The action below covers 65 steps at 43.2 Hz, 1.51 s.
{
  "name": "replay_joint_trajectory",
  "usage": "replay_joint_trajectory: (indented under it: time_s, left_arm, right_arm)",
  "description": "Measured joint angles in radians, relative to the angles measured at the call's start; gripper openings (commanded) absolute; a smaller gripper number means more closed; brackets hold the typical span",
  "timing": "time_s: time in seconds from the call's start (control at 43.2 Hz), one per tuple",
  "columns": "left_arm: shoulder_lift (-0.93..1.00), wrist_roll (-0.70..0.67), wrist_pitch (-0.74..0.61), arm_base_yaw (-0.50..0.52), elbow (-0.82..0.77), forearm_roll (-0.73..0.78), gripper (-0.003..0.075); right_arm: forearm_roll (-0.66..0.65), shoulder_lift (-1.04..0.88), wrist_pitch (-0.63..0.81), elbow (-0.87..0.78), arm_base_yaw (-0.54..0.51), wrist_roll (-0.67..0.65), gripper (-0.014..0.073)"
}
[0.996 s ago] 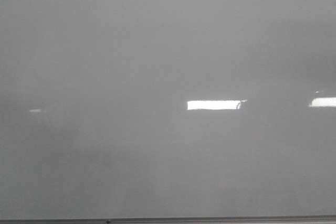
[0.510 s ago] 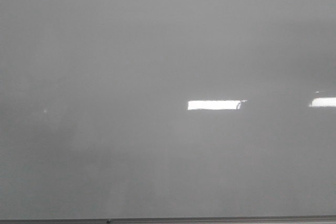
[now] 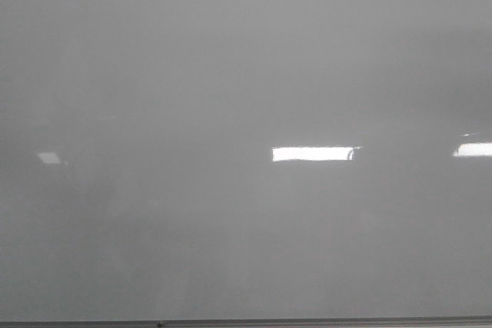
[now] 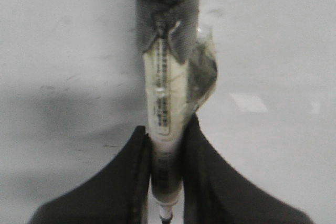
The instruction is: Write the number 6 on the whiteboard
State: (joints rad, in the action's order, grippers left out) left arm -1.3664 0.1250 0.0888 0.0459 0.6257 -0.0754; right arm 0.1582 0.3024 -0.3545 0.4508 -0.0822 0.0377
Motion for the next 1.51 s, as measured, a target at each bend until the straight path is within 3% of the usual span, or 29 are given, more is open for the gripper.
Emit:
replay_joint_trajectory:
  time_s: [0.162,0.324,0.579,0.741,0.88,1.042,1.251,1.506]
  left_arm:
    - [0.019,0.058,0.405,-0.13,0.181,0.037,-0.002]
    - [0.019,0.18,0.634,-0.313,0.297,0.044,-0.002]
    - [0.078,0.488,0.652,-0.669,0.319,0.046,-0.002]
    - [0.137,0.545,0.632,-0.872,0.323,0.048,-0.002]
    - [0.149,0.553,0.632,-0.992,0.334,0.048,-0.002]
    - [0.149,0.558,0.634,-1.042,0.334,0.051,-0.002]
    - [0.149,0.559,0.634,-1.044,0.334,0.055,-0.002]
    - [0.149,0.559,0.632,-1.044,0.334,0.056,-0.002]
  right_arm:
    - [0.0,0.06,-0.086,0.045,0.028,0.03,0.0644]
    - [0.016,0.171,-0.187,0.112,0.115,0.127,0.0644]
    - [0.124,0.358,-0.402,0.237,0.358,0.401,0.0644]
    - [0.218,0.476,-0.494,0.316,0.551,0.566,0.0644]
    - [0.238,0.588,-0.505,0.387,0.695,0.594,0.0644]
    - [0.24,0.729,-0.507,0.488,0.806,0.611,0.0644]
    - [0.24,0.88,-0.556,0.61,0.851,0.625,0.0617]
    - [0.24,0.939,-0.588,0.659,0.853,0.625,0.0295]
